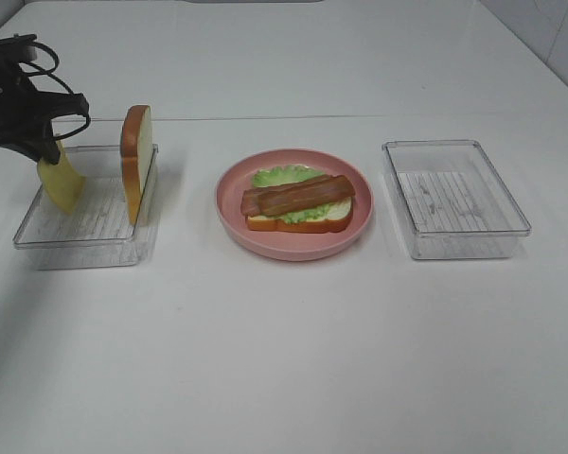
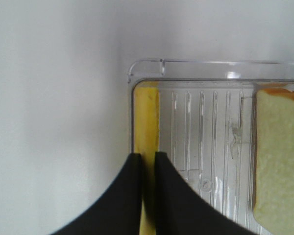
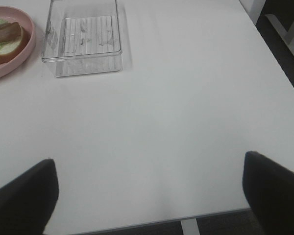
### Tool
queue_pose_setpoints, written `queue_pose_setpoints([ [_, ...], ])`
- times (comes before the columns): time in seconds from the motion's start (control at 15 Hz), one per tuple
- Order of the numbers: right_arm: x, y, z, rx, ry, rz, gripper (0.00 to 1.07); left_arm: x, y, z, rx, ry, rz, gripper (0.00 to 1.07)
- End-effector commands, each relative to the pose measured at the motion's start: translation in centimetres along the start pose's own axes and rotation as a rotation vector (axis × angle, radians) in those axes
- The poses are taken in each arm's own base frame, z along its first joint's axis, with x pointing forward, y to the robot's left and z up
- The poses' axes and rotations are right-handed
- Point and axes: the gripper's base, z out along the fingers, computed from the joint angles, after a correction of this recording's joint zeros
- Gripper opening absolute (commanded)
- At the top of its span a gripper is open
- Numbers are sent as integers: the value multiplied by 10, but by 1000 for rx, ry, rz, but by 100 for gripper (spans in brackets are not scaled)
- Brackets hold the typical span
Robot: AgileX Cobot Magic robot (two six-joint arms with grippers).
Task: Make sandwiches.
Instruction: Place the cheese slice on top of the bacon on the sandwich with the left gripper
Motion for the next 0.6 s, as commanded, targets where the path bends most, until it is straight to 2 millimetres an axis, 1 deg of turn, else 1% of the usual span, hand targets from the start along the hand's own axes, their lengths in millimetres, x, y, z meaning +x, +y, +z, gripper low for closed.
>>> queue_pose_setpoints([
  [0.07,2,0,-4,5,-39,-5,99,3,0,2,7,30,-25,0],
  [0.27,2,0,-4,5,-39,-5,99,2,-1,-4,7,20,-47,0],
  [0.4,2,0,-4,5,-39,-5,99,-5,-5,-26,15,-38,-52,0],
  [0.47,2,0,-4,5,-39,-5,99,-7,-6,-32,18,-53,-49,0],
  [0.53,2,0,-4,5,-39,-5,99,-12,-9,-45,24,-77,-41,0],
  [0.6,2,0,-4,5,-39,-5,99,-22,-17,-68,38,-124,-31,0],
])
